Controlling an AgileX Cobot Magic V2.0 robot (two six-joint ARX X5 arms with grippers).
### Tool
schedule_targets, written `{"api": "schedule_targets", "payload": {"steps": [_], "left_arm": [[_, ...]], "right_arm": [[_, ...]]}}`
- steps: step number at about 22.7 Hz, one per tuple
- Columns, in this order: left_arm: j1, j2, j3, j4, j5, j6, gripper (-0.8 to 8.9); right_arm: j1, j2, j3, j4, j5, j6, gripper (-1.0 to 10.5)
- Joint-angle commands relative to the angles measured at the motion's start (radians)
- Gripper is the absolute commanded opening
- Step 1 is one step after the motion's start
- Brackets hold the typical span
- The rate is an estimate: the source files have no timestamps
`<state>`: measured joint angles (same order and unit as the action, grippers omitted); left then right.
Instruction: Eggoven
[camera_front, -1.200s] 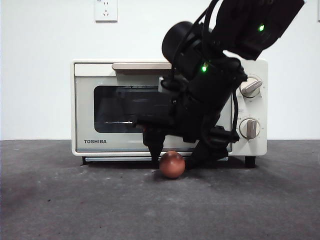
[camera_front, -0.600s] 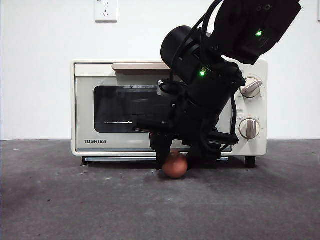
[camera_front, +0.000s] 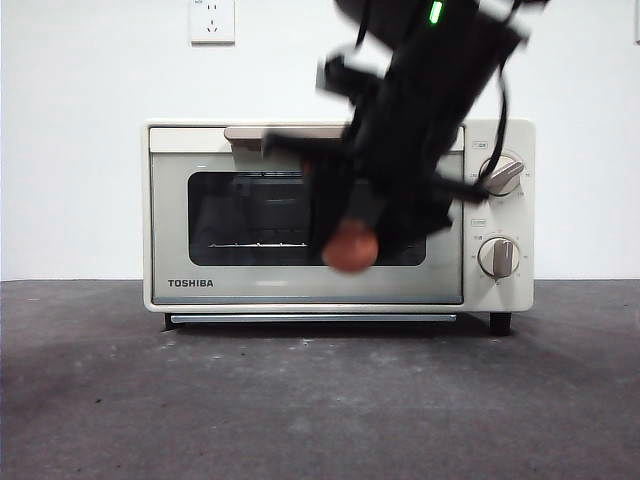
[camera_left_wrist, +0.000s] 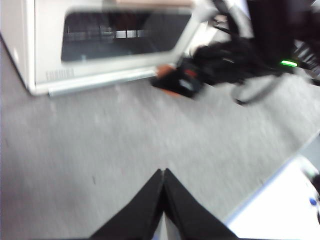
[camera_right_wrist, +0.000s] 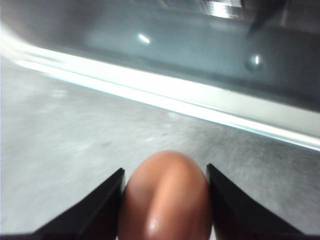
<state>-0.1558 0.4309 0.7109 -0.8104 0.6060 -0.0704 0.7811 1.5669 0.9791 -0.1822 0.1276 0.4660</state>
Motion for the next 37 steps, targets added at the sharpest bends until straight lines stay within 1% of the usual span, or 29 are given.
{"api": "schedule_targets", "payload": {"steps": [1, 4, 5, 8, 10, 12, 14, 19, 23, 26, 29, 33, 37], "left_arm": [[-0.003, 0.045, 0.015, 0.078, 0.003, -0.024, 0.07], [-0.014, 0.133, 0.015, 0.195, 0.003, -0.031, 0.07], [-0.027, 0.169, 0.016, 0.246, 0.003, -0.047, 0.07], [-0.084, 0.293, 0.017, 0.443, 0.002, -0.091, 0.07], [-0.130, 0.384, 0.030, 0.566, -0.040, -0.119, 0.07], [-0.183, 0.485, 0.071, 0.635, -0.117, -0.117, 0.07], [-0.208, 0.549, 0.104, 0.669, -0.150, -0.114, 0.07], [-0.249, 0.706, 0.194, 0.731, -0.179, -0.094, 0.07], [-0.282, 0.824, 0.268, 0.736, -0.237, -0.059, 0.07], [-0.297, 0.901, 0.316, 0.736, -0.245, -0.041, 0.07], [-0.314, 0.963, 0.353, 0.736, -0.259, -0.019, 0.07], [-0.331, 1.014, 0.378, 0.739, -0.324, 0.016, 0.07], [-0.334, 1.040, 0.379, 0.756, -0.327, 0.031, 0.07]], "right_arm": [[0.040, -0.102, 0.016, -0.087, 0.000, -0.040, 0.0], [0.095, -0.282, 0.016, -0.188, 0.004, -0.063, 0.0], [0.106, -0.344, 0.016, -0.216, 0.004, -0.063, 0.0], [0.118, -0.505, 0.016, -0.285, 0.004, -0.063, 0.0], [0.118, -0.593, 0.016, -0.334, 0.005, -0.075, 0.0], [0.118, -0.668, 0.016, -0.392, 0.014, -0.083, 0.0], [0.118, -0.703, 0.016, -0.422, 0.034, -0.084, 0.0], [0.118, -0.762, 0.016, -0.472, 0.058, -0.085, 0.0], [0.118, -0.787, 0.016, -0.494, 0.058, -0.093, 0.0], [0.118, -0.793, 0.016, -0.507, 0.065, -0.097, 0.0], [0.118, -0.793, 0.016, -0.520, 0.065, -0.101, 0.0], [0.118, -0.793, 0.016, -0.527, 0.065, -0.108, 0.0], [0.118, -0.793, 0.016, -0.528, 0.065, -0.111, 0.0]]}}
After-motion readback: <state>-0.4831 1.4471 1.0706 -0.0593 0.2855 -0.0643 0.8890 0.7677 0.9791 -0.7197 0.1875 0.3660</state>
